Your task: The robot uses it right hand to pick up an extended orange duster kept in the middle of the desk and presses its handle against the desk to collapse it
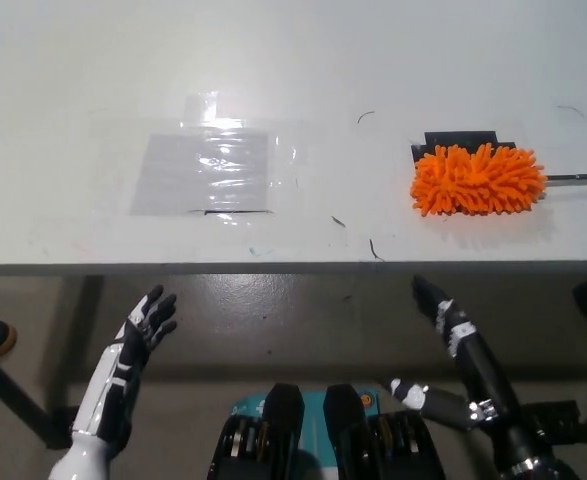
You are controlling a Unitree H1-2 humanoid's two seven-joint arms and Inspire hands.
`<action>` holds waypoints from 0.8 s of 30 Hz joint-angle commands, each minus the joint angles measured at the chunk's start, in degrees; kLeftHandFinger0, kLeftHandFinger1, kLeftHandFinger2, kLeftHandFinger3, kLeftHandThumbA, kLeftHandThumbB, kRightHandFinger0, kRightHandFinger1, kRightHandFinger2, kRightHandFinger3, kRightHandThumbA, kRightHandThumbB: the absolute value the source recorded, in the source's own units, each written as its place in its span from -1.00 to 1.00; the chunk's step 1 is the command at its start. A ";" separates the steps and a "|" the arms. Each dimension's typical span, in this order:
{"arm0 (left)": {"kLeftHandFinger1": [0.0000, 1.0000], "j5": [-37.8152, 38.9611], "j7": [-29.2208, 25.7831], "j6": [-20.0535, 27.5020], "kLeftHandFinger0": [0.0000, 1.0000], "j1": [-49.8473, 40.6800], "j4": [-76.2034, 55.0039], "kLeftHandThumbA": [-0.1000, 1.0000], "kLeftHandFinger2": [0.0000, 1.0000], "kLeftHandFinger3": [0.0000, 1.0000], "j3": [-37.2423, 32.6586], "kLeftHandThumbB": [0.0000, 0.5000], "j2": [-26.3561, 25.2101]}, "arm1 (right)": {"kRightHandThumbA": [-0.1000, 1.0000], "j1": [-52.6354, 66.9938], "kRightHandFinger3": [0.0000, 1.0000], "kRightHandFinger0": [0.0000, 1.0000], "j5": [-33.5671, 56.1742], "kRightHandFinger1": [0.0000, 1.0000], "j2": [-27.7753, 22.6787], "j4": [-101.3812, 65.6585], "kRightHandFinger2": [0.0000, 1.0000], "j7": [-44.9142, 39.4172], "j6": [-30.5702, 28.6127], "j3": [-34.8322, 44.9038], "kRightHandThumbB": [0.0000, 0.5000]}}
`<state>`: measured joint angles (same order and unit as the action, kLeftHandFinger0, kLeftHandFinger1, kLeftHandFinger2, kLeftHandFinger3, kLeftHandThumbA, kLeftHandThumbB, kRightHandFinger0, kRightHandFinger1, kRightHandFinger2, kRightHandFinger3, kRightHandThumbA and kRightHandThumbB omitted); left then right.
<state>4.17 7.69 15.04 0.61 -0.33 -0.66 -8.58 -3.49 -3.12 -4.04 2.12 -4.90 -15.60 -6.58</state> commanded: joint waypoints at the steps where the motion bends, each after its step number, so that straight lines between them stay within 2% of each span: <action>1: 1.00 1.13 2.00 2.33 1.00 2.04 -1.69 1.00 1.00 1.00 -0.91 -0.06 -0.46 | 0.84 -1.84 1.00 1.00 -1.17 1.00 1.58 -5.10 1.00 3.95 -6.03 3.09 -0.05; 3: 1.00 1.11 1.84 1.72 1.00 2.23 -2.11 1.00 1.00 1.00 -0.88 -0.06 -0.45 | 0.86 -2.18 1.00 1.00 -0.78 1.00 1.67 -6.09 1.00 3.70 -5.44 3.72 -0.03; 4: 1.00 0.97 1.70 1.52 1.00 2.35 -2.30 1.00 1.00 1.00 -0.88 -0.04 -0.32 | 1.00 -2.23 1.00 1.00 -0.76 1.00 1.59 -7.32 1.00 3.89 -5.32 4.35 -0.13; 5: 1.00 1.19 1.75 1.88 1.00 2.57 -2.17 1.00 1.00 1.00 -0.89 -0.09 -0.11 | 0.90 -2.71 1.00 1.00 -1.19 1.00 1.56 -8.14 1.00 4.65 -5.48 5.42 -0.17; 10: 1.00 0.98 1.96 2.29 1.00 2.69 -1.79 1.00 1.00 1.00 -1.00 -0.16 -0.14 | 0.93 -4.15 1.00 1.00 -1.64 1.00 0.82 -11.25 1.00 5.75 -1.75 8.63 -0.12; 13: 1.00 1.10 2.08 1.64 1.00 2.36 -1.95 1.00 1.00 1.00 -0.93 -0.14 -0.19 | 0.88 -6.88 1.00 1.00 -1.17 1.00 -0.61 -11.09 1.00 6.15 -1.83 11.00 -0.29; 16: 1.00 0.85 1.89 1.64 1.00 2.33 -1.77 1.00 1.00 1.00 -0.78 -0.13 -0.18 | 0.86 -10.08 1.00 1.00 -2.22 1.00 -2.09 -10.89 1.00 6.48 -1.40 12.64 -0.34; 18: 1.00 1.08 1.92 1.97 1.00 2.18 -1.40 1.00 1.00 1.00 -0.67 -0.10 -0.19 | 0.86 -13.41 1.00 1.00 -6.01 1.00 -4.00 -10.21 1.00 7.52 -1.29 13.89 -0.27; 20: 1.00 1.23 1.91 1.70 1.00 1.79 -1.49 1.00 1.00 1.00 -0.62 -0.06 -0.19 | 0.90 -16.14 1.00 1.00 -10.23 1.00 -5.94 -10.12 1.00 8.03 1.00 14.38 -0.12; 22: 1.00 1.22 1.78 1.61 1.00 1.71 -1.55 1.00 1.00 1.00 -0.49 -0.02 -0.19 | 0.88 -19.60 1.00 1.00 -14.58 1.00 -8.41 -9.51 1.00 8.07 3.12 14.28 -0.15; 23: 1.00 1.37 1.80 1.56 1.00 1.71 -1.54 1.00 1.00 1.00 -0.42 -0.01 -0.21 | 0.86 -21.03 1.00 1.00 -15.37 1.00 -9.59 -9.45 1.00 7.26 4.74 13.96 -0.14; 24: 1.00 1.35 1.66 1.47 1.00 1.66 -1.54 1.00 1.00 1.00 -0.33 0.00 -0.13 | 0.92 -23.70 1.00 1.00 -18.02 1.00 -12.37 -10.21 1.00 4.34 9.49 12.80 -0.11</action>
<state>4.78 9.02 15.25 2.23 -0.50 -1.34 -8.55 -20.09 -11.12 -11.02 -6.58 0.86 -14.48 6.77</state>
